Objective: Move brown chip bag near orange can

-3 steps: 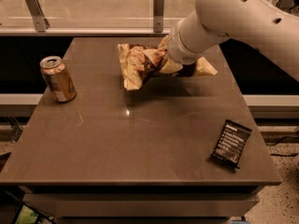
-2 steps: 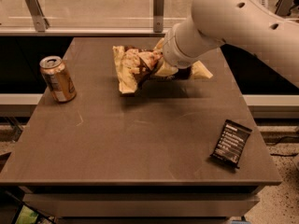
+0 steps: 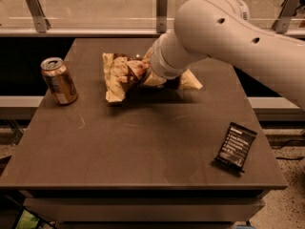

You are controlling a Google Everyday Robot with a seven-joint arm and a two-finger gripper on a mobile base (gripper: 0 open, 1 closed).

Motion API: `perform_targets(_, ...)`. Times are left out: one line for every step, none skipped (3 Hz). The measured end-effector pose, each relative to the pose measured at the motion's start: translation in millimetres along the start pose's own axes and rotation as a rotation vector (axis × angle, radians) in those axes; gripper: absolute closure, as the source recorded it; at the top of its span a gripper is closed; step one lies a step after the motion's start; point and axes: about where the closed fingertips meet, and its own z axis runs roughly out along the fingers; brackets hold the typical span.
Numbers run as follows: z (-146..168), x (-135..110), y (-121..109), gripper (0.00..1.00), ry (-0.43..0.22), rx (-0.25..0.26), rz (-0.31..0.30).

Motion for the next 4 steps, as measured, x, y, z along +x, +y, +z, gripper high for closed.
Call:
perform_targets(12,-14,8,1.00,0.000,0.000,0.008)
perform_targets(23,-26,13,1.00,0.003,-0.004,0.009)
perform_targets(36,-37,17,1.00,0.006,-0.021,0.016)
perform_targets(45,-42,19,1.00,0.002,-0.039,0.018)
